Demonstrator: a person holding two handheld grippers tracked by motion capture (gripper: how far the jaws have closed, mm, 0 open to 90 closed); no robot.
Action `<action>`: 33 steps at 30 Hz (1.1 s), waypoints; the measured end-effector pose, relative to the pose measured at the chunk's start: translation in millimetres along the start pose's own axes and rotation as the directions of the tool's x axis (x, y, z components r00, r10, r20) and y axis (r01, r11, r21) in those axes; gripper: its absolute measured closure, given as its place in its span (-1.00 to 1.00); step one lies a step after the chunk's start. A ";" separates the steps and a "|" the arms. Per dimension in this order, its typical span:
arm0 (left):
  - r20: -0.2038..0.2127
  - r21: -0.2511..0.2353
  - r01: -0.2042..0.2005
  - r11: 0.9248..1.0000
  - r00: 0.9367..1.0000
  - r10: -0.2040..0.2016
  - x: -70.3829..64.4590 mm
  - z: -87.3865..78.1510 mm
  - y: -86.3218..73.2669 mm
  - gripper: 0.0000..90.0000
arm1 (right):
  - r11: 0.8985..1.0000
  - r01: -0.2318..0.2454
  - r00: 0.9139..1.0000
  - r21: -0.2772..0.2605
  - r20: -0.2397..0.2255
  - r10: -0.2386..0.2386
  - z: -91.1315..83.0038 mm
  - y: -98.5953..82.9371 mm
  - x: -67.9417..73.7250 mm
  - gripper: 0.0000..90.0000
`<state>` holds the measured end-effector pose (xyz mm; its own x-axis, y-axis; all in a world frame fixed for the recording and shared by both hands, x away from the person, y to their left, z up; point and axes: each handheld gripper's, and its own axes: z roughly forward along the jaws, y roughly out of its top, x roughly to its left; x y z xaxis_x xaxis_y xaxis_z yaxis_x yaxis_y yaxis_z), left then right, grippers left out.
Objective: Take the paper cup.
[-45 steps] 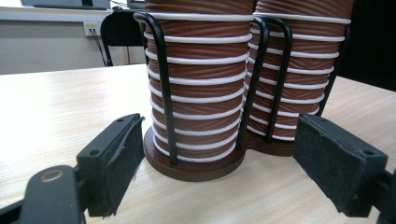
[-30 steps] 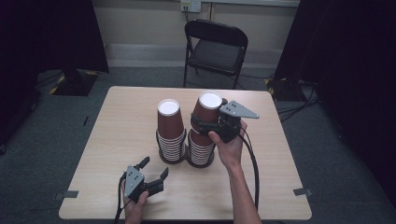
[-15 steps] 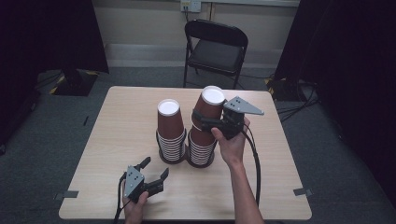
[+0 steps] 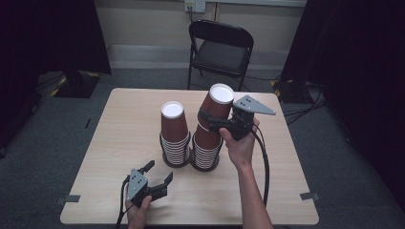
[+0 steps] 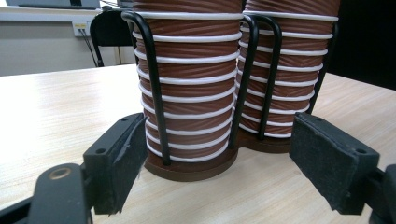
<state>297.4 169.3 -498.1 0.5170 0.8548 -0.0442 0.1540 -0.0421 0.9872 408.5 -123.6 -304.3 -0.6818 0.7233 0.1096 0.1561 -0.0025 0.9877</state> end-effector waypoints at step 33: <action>0.009 0.033 -0.018 0.999 1.000 0.017 -0.9 3.2 1.4 -0.56 | 0.996 -0.066 0.996 -0.066 0.050 0.069 -48.5 1.8 -17.1 -0.68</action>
<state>299.9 166.9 -497.2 0.5273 0.8492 -0.0283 0.1725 -0.0744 0.9822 385.8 -169.4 -299.1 -0.6330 0.7548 0.1719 0.1528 -0.0958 0.9836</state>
